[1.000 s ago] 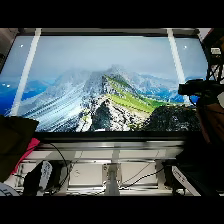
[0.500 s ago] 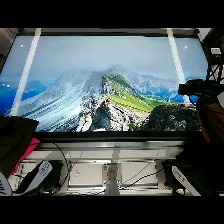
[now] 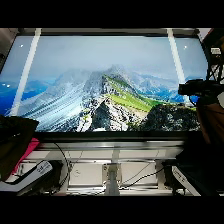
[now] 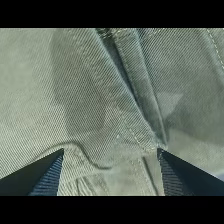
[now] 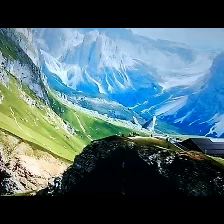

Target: Fold the clothes and pants, and hang the long-sleeved shirts on hangers.

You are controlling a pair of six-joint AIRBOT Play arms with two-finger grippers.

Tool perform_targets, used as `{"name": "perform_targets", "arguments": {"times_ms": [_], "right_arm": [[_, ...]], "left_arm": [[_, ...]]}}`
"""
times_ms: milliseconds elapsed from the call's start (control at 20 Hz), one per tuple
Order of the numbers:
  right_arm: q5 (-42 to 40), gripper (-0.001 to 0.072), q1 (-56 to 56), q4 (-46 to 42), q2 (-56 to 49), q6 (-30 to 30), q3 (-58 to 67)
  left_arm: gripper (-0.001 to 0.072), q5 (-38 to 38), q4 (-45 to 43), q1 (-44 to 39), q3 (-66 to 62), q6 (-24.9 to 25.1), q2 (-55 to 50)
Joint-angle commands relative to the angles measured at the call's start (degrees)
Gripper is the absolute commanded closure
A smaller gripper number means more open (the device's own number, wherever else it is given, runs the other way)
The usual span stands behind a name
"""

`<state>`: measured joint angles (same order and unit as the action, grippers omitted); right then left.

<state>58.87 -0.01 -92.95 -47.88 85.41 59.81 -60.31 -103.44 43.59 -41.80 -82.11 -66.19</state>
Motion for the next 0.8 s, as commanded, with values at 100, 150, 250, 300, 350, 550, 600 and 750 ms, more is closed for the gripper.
{"name": "perform_targets", "arguments": {"times_ms": [100, 150, 250, 300, 350, 550, 600, 750], "right_arm": [[0.0, 0.0692, 0.0, 0.0, 0.0, 0.0, 0.1], [0.0, 0.0692, 0.0, 0.0, 0.0, 0.0, 0.1], [0.0, 0.0692, 0.0, 0.0, 0.0, 0.0, 0.1], [0.0, 0.0693, 0.0, 0.0, 0.0, 0.0, 0.1], [0.0, 0.0693, 0.0, 0.0, 0.0, 0.0, 0.0], [0.0, 0.0693, 0.0, 0.0, 0.0, 0.0, 0.1], [0.0, 0.0693, 0.0, 0.0, 0.0, 0.0, 0.1], [0.0, 0.0693, 0.0, 0.0, 0.0, 0.0, 0.1]], "left_arm": [[0.0057, 3.8, 0.0, 0.1, 0.0, 0.0, -4.5], [0.0096, 5.2, 0.0, 0.1, 0.0, -0.5, -5.0], [0.0315, 7.1, 0.0, 0.1, 0.0, -2.8, -5.1], [0.048, 7.4, 0.0, 0.1, 0.0, -3.3, -5.1], [0.0661, 7.3, 0.0, 0.1, 0.0, -3.3, -5.1], [0.0668, 5.6, 0.0, 0.1, 0.0, -4.7, -2.0], [0.0668, 5.2, 0.0, 0.1, 0.0, -4.9, 0.3], [0.0669, 6.1, 0.0, 0.1, -0.1, -4.9, 9.5]]}}
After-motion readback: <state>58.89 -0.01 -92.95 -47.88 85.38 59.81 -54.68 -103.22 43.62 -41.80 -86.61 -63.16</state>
